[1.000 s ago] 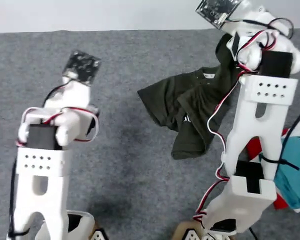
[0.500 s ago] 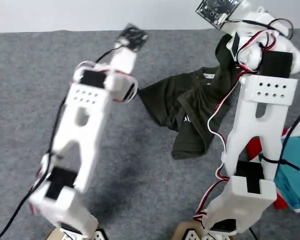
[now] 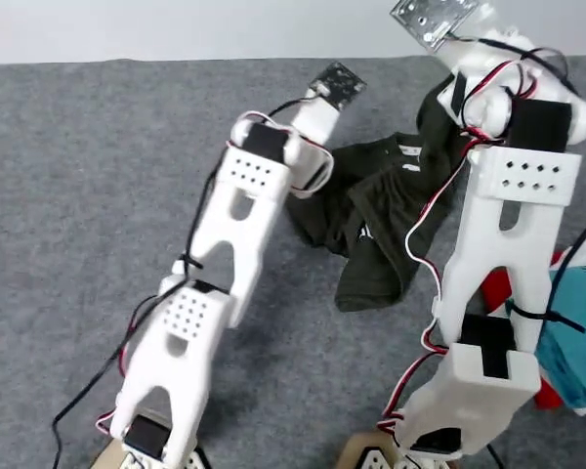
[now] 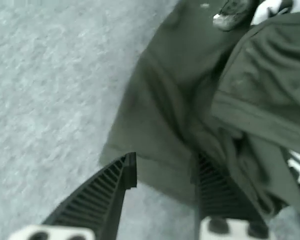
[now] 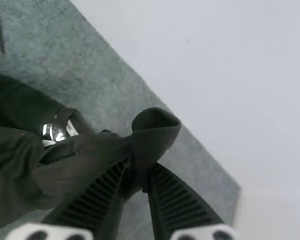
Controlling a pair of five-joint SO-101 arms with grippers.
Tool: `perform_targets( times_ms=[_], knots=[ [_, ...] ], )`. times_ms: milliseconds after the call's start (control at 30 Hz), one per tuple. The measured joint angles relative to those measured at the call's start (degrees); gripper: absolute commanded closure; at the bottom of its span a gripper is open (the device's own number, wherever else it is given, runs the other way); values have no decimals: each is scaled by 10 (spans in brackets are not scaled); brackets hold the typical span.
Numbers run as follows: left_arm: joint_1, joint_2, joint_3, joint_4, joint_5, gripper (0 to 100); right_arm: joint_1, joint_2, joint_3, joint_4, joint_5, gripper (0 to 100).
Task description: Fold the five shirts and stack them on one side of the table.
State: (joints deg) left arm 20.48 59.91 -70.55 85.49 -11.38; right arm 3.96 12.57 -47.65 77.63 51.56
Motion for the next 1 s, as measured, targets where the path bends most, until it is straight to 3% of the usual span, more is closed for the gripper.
perform_targets(
  times_ms=[267, 567, 767, 1000],
  knots=[
    [50, 106, -173, 45, 0, 811, -18, -11, 1, 7, -4, 988],
    [74, 152, -188, 46, 3, 811, -132, -56, 1, 47, -25, 988],
    [74, 169, -191, 46, 4, 818, -148, -65, 1, 47, -39, 988],
    [88, 173, -192, 45, -40, 1000, -148, -65, -1, 47, -40, 988]
  ],
)
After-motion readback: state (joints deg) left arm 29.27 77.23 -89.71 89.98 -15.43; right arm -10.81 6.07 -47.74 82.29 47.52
